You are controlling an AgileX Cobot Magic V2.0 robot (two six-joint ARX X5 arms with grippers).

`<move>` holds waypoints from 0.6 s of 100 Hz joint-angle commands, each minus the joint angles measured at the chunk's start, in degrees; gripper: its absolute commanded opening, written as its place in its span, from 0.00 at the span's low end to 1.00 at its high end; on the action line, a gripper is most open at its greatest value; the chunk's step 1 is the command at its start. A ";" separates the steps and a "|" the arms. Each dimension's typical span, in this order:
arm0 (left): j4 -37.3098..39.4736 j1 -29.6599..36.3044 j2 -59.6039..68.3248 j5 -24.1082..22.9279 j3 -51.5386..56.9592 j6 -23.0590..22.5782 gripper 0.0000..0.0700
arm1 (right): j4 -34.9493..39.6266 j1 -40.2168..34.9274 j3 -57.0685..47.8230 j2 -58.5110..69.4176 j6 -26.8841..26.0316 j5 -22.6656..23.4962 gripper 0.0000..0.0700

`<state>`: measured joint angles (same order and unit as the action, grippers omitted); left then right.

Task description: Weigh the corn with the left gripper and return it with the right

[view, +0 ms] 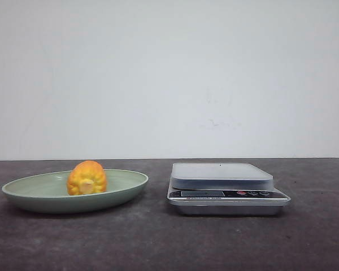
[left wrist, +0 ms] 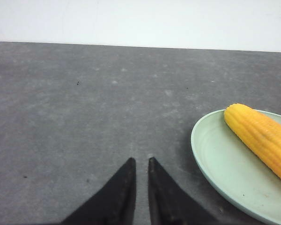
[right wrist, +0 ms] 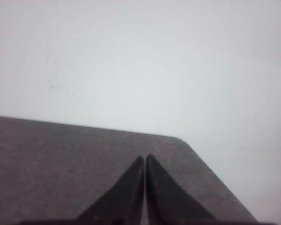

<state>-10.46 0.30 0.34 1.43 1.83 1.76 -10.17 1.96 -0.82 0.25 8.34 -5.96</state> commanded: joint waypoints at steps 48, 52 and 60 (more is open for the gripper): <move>4.37 0.11 -0.07 -0.04 -0.92 10.10 0.00 | 13.00 0.00 0.17 -0.02 -20.48 3.93 0.00; 6.08 0.11 -0.07 0.11 -0.92 12.68 0.00 | 14.71 0.00 0.17 -0.02 -20.44 4.74 0.00; 7.39 0.11 -0.07 0.09 -0.92 14.43 0.00 | 17.70 0.00 0.17 -0.02 -20.44 5.46 0.00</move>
<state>-3.60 0.30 0.27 1.45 1.83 12.38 6.17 1.96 -0.82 0.25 -10.68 -1.02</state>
